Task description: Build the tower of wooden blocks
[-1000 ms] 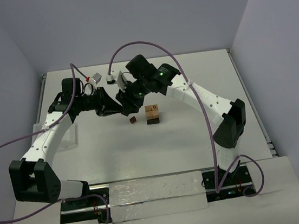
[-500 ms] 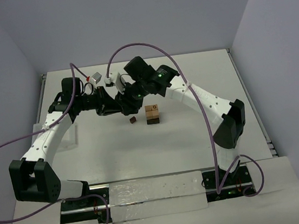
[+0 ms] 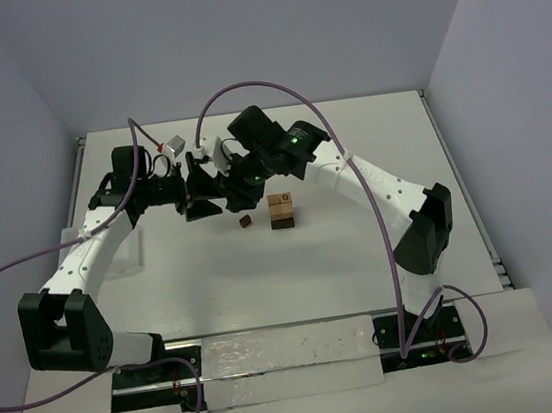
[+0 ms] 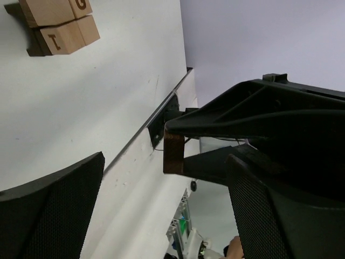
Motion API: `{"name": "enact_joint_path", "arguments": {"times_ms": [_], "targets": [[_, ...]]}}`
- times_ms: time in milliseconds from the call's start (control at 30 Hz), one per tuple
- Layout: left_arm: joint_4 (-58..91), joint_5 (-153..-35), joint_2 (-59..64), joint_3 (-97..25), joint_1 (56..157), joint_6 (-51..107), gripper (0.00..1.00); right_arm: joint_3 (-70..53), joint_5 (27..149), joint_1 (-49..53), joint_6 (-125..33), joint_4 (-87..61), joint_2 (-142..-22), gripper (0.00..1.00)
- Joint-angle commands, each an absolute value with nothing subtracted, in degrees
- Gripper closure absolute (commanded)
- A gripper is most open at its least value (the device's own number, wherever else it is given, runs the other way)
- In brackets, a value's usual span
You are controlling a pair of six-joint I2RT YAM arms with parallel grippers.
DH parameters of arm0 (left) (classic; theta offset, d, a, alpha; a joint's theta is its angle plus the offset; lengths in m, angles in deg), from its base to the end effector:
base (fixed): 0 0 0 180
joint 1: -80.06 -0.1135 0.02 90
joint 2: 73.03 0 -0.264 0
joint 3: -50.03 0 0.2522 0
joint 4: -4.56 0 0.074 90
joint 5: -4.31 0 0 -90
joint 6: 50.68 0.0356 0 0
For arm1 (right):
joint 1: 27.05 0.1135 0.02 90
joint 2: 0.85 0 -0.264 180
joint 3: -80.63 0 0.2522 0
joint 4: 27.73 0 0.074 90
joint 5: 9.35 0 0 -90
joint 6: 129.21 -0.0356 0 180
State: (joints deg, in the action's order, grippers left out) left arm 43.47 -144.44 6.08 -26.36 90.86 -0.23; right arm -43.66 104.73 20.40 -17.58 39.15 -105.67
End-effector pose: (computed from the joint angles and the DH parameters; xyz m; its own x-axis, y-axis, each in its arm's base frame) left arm 0.2803 -0.0845 0.2993 -0.9647 -0.1523 -0.2147 0.1434 0.3799 -0.9139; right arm 0.2580 0.3026 0.3744 -0.1460 -0.6568 -0.7398 -0.9823 0.1849 0.0298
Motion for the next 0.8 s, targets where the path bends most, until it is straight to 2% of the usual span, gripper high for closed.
{"name": "enact_joint_path", "arguments": {"times_ms": [0, 67, 267, 467, 767], "targets": [[45.44, -147.05, 6.54, -28.30, 87.72, 10.92, 0.01, -43.04, 103.63, 19.03, -11.14, 43.15, -103.11, 0.95], [49.11, -147.92, 7.61, -29.44, 84.84, 15.83, 0.01, -42.25, 103.17, 17.33, -7.92, 44.95, -102.98, 1.00], [55.64, -139.42, 9.04, -32.81, 82.08, 25.88, 0.01, -43.95, 102.84, 13.50, 4.71, 54.25, -106.74, 1.00], [55.52, -138.90, 8.52, -33.48, 80.48, 28.31, 0.01, -46.99, 100.35, 11.86, 13.52, 59.62, -112.45, 1.00], [56.95, -138.30, 10.60, -36.29, 76.72, 29.30, 0.01, -43.83, 98.54, 11.21, 16.18, 54.70, -114.48, 0.99]]}}
